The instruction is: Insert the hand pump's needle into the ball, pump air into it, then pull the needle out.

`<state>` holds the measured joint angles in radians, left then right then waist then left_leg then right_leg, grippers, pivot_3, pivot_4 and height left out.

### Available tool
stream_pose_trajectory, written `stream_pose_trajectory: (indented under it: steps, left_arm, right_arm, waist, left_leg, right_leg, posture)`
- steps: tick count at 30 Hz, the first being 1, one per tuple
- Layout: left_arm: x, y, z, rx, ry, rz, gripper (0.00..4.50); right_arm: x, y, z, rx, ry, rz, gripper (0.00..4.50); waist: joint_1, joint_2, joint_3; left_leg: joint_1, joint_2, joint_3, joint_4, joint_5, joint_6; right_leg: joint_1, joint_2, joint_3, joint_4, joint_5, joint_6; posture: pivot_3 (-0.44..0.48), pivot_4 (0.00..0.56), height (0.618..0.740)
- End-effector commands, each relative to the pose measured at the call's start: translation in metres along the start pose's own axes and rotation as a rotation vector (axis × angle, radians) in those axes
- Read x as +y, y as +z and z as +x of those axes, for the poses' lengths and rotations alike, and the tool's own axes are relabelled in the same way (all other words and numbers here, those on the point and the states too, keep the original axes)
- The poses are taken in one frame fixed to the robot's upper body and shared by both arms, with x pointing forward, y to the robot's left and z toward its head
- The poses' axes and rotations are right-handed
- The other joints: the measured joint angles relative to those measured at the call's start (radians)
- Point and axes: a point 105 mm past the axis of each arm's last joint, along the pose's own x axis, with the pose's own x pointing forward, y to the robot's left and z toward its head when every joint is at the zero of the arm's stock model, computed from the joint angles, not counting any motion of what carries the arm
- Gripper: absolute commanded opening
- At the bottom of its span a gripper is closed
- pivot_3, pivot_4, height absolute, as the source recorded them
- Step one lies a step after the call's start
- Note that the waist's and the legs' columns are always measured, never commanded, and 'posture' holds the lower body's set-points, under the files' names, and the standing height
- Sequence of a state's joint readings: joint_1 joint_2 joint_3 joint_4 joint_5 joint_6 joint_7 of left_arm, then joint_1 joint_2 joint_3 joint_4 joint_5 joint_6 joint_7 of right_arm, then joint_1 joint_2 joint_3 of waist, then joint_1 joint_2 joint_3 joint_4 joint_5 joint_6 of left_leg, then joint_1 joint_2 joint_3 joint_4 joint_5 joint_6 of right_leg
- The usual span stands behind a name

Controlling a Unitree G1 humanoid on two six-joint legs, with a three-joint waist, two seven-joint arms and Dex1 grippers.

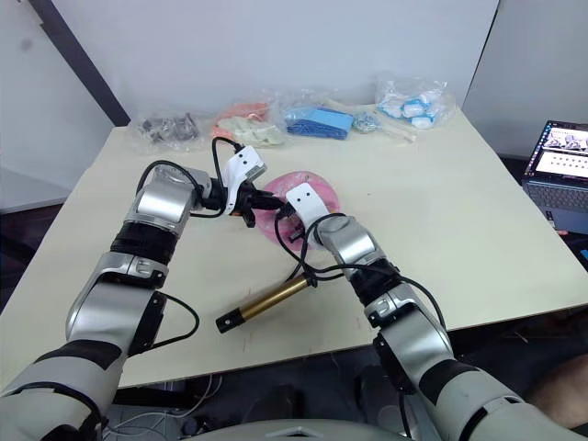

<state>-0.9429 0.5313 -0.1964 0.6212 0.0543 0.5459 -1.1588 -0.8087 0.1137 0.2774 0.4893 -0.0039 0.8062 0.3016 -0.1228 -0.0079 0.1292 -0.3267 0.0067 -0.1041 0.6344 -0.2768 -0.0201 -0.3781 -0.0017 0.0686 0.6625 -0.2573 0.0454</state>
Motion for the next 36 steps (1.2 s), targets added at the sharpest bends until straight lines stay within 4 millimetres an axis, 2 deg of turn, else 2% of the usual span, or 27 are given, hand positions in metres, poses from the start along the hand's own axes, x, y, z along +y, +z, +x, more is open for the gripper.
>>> stream_pose_trajectory:
  steps: [1, 2, 3, 4, 7, 8, 9, 11, 17, 24, 28, 31, 33, 36]
  left_arm:
    - [-0.002, -0.013, 0.009, 0.049, -0.012, -0.024, 0.00]
    - [-0.001, -0.013, 0.009, 0.048, -0.007, -0.020, 0.00]
    - [0.000, -0.012, 0.008, 0.047, -0.004, -0.017, 0.00]
    - [0.001, -0.012, 0.009, 0.046, -0.003, -0.016, 0.00]
    - [0.009, -0.006, 0.007, 0.036, 0.031, 0.012, 0.00]
    - [0.012, -0.004, 0.006, 0.034, 0.041, 0.019, 0.00]
    - [0.013, -0.003, 0.005, 0.033, 0.046, 0.024, 0.00]
    - [0.017, -0.002, 0.005, 0.033, 0.057, 0.034, 0.00]
    - [0.024, 0.004, 0.005, 0.027, 0.078, 0.061, 0.00]
    - [0.027, 0.009, 0.005, 0.019, 0.087, 0.088, 0.00]
    - [0.028, 0.012, 0.005, 0.009, 0.095, 0.106, 0.00]
    - [0.029, 0.016, 0.005, -0.014, 0.102, 0.139, 0.00]
    - [0.027, 0.017, 0.005, -0.018, 0.088, 0.156, 0.00]
    - [0.025, 0.019, 0.006, -0.031, 0.073, 0.157, 0.00]
  right_arm:
    - [-0.004, -0.012, -0.007, 0.034, 0.011, 0.067, 0.87]
    - [-0.005, -0.007, -0.011, 0.016, 0.015, 0.068, 1.37]
    - [-0.005, -0.004, -0.015, 0.007, 0.018, 0.068, 1.53]
    - [-0.005, -0.002, -0.017, 0.002, 0.018, 0.067, 2.02]
    - [-0.004, 0.017, -0.039, -0.060, 0.045, 0.079, 3.30]
    - [-0.005, 0.022, -0.049, -0.080, 0.048, 0.076, 3.50]
    - [-0.006, 0.025, -0.057, -0.095, 0.043, 0.072, 4.02]
    - [-0.006, 0.031, -0.074, -0.133, 0.046, 0.062, 4.48]
    - [-0.004, 0.041, -0.114, -0.257, 0.038, 0.020, 4.48]
    - [-0.010, 0.043, -0.155, -0.542, -0.002, -0.009, 4.48]
    - [-0.014, 0.025, -0.173, -0.574, -0.008, -0.070, 4.48]
    - [-0.021, 0.009, -0.196, -0.599, 0.006, -0.035, 4.48]
    - [-0.024, -0.007, -0.207, -0.552, -0.012, -0.062, 4.48]
    - [-0.025, -0.018, -0.221, -0.532, -0.008, -0.062, 4.48]
  waist:
    - [0.003, 0.003, 0.004]
    - [0.005, 0.004, 0.005]
    - [0.009, 0.005, 0.009]
    - [0.013, 0.007, 0.011]
    - [0.029, 0.007, 0.012]
    - [0.041, 0.007, 0.012]
    - [0.042, 0.007, 0.012]
    - [0.051, 0.007, 0.013]
    - [0.056, 0.005, 0.014]
    - [0.056, 0.000, 0.019]
    - [0.056, -0.002, 0.021]
    - [0.058, -0.003, 0.023]
    - [0.062, -0.002, 0.024]
    - [0.064, -0.004, 0.027]
  left_leg:
    - [-0.001, 0.000, 0.000, 0.000, 0.000, 0.000]
    - [-0.001, 0.000, 0.000, 0.000, 0.000, 0.000]
    - [-0.003, 0.000, 0.000, 0.000, 0.000, 0.000]
    - [-0.004, 0.000, -0.001, 0.000, 0.000, 0.000]
    - [-0.014, -0.001, -0.001, 0.000, 0.000, -0.001]
    - [-0.022, -0.001, -0.002, 0.000, 0.003, -0.006]
    - [-0.031, -0.003, -0.003, 0.002, 0.004, -0.007]
    - [-0.037, -0.004, -0.003, 0.003, 0.005, -0.008]
    - [-0.045, -0.011, -0.005, 0.002, 0.005, -0.008]
    - [-0.047, -0.015, -0.009, 0.002, 0.005, -0.008]
    - [-0.050, -0.016, -0.013, 0.004, 0.005, -0.008]
    - [-0.050, -0.016, -0.015, 0.005, 0.006, -0.009]
    - [-0.051, -0.016, -0.016, 0.005, 0.006, -0.009]
    - [-0.052, -0.016, -0.017, 0.007, 0.006, -0.009]
  right_leg:
    - [0.000, 0.000, 0.000, 0.000, 0.000, 0.000]
    - [-0.001, 0.000, 0.000, 0.000, 0.000, 0.000]
    - [-0.002, 0.000, 0.000, 0.000, 0.000, 0.000]
    - [-0.003, 0.000, -0.001, 0.000, 0.000, 0.000]
    - [-0.012, 0.000, -0.001, 0.000, 0.000, 0.000]
    - [-0.019, 0.000, -0.001, 0.000, 0.002, -0.002]
    - [-0.027, -0.002, -0.002, 0.000, 0.002, -0.003]
    - [-0.032, -0.003, -0.002, 0.000, 0.003, -0.004]
    - [-0.037, -0.011, -0.004, -0.001, 0.003, -0.003]
    - [-0.037, -0.015, -0.008, -0.002, 0.001, -0.001]
    - [-0.037, -0.015, -0.013, -0.002, 0.001, 0.000]
    - [-0.037, -0.015, -0.014, -0.002, 0.001, 0.000]
    - [-0.037, -0.015, -0.015, -0.001, 0.001, 0.000]
    - [-0.036, -0.015, -0.016, -0.001, 0.001, 0.000]
  posture:
    - [0.000, 0.150, 0.740]
    - [0.000, 0.150, 0.740]
    - [0.000, 0.150, 0.740]
    - [0.000, 0.150, 0.740]
    - [0.000, 0.150, 0.740]
    - [0.000, 0.150, 0.740]
    - [0.000, 0.150, 0.740]
    - [0.000, 0.150, 0.740]
    - [0.000, 0.150, 0.740]
    - [0.000, 0.150, 0.740]
    - [0.000, 0.150, 0.740]
    - [0.000, 0.150, 0.740]
    - [0.000, 0.150, 0.740]
    - [0.000, 0.150, 0.740]
